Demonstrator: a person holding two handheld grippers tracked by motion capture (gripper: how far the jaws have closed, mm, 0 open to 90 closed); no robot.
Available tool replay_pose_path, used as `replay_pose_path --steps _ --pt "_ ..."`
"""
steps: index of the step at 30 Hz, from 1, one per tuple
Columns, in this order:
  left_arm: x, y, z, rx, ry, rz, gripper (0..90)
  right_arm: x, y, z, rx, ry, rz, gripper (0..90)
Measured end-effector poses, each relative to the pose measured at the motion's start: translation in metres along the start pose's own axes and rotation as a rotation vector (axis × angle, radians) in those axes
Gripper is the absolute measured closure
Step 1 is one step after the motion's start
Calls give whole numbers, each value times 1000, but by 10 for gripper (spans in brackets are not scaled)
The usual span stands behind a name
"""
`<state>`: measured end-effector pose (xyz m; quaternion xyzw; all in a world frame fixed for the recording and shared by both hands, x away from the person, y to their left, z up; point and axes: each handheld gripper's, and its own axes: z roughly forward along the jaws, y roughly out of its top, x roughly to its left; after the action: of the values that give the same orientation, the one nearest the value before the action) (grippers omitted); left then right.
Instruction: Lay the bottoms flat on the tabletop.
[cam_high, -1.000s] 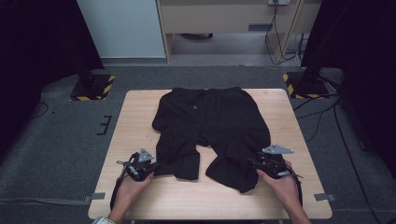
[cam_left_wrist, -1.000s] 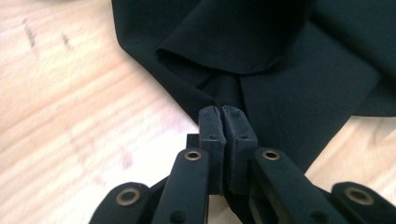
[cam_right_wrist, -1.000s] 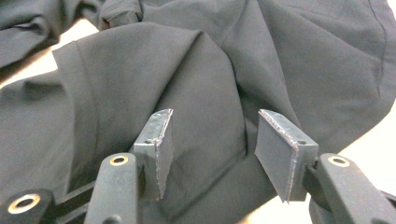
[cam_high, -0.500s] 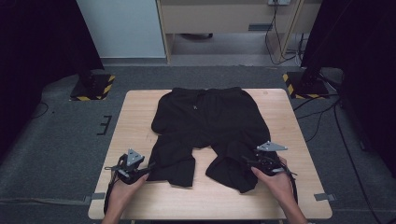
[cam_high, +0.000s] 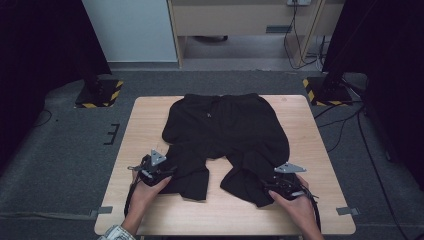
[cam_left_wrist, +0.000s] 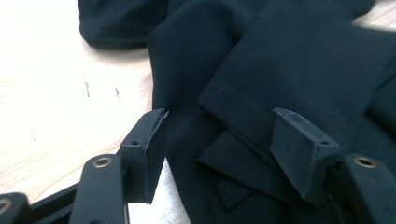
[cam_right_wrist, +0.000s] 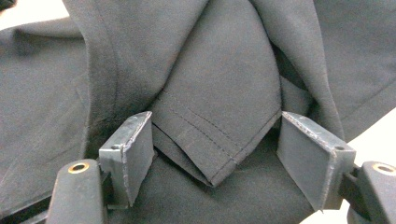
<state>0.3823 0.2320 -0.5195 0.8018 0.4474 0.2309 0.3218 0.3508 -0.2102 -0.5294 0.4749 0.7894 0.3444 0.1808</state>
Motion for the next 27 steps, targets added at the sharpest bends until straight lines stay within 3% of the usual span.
replay_pose_path --steps 2,4,7,14,19,23,27 --pt "0 0 3 16 -10 3 368 1 0 0 -2 -7 -7 332" --pt "-1 -1 5 28 -25 2 406 1 -2 -1 -4 -28 -50 419" --pt "-4 -3 3 32 -74 -25 557 -2 -3 -2 -13 -26 -50 511" --pt "-9 -6 -5 63 -80 -39 614 -9 -4 -4 -21 -29 -56 632" --pt "-11 -12 -13 73 -87 -26 614 -17 -5 -6 -20 -42 -59 637" --pt "-16 -15 -20 81 -100 0 602 -26 -7 -8 -24 -67 -32 634" --pt "-21 -10 -24 50 -45 56 507 -30 -9 -10 -36 -68 -14 563"
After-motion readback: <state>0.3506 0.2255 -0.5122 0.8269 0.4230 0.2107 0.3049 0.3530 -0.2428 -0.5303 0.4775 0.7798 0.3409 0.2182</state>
